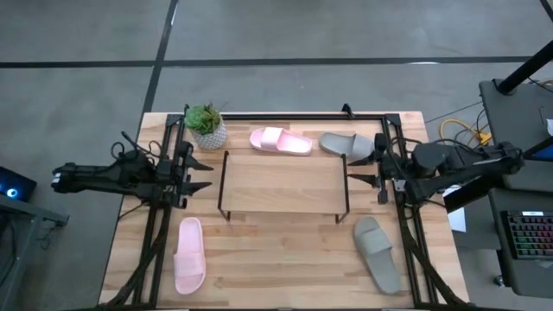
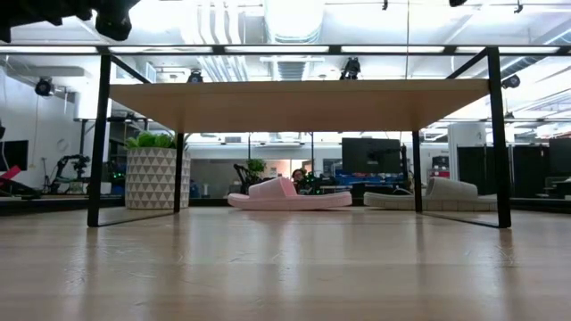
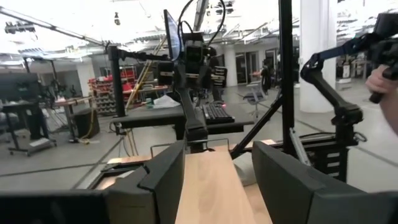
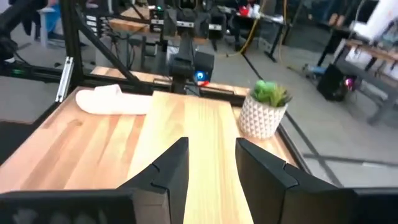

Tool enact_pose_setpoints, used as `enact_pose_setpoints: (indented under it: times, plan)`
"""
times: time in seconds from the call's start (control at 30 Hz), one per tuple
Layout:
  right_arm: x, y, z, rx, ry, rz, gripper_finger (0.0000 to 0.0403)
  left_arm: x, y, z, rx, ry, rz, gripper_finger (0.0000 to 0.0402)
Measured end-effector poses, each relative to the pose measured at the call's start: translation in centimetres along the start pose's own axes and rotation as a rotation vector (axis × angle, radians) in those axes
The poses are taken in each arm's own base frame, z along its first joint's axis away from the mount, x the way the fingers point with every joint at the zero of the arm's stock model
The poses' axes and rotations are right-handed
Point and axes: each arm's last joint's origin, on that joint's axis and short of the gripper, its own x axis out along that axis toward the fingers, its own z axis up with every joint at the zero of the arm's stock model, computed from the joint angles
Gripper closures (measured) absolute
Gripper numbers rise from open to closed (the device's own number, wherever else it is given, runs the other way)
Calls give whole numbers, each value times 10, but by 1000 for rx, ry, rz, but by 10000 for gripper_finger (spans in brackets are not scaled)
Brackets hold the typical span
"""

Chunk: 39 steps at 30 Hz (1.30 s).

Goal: Pick and place slides into the shelf
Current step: Put the bottom gray slide on the shelf

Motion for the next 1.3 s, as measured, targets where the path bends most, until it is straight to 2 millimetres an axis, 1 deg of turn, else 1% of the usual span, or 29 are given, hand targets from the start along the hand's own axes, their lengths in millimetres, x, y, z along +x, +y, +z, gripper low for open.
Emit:
enact_pose_setpoints:
  times: [0.23,0.5,0.77,1.03,1.3]
  plan:
    - [-5,16,0,0,7,101,285,-2,0,1,6,-12,5,228]
    - [-13,33,-2,85,44,232,288,-2,0,-3,4,2,29,228]
    - [-16,48,-4,153,77,313,287,-2,0,-4,2,9,28,228]
    - [-13,65,-14,191,210,361,289,-1,0,-4,-2,15,28,228]
    - [-8,79,-24,259,334,364,292,-1,0,-5,-2,18,27,228]
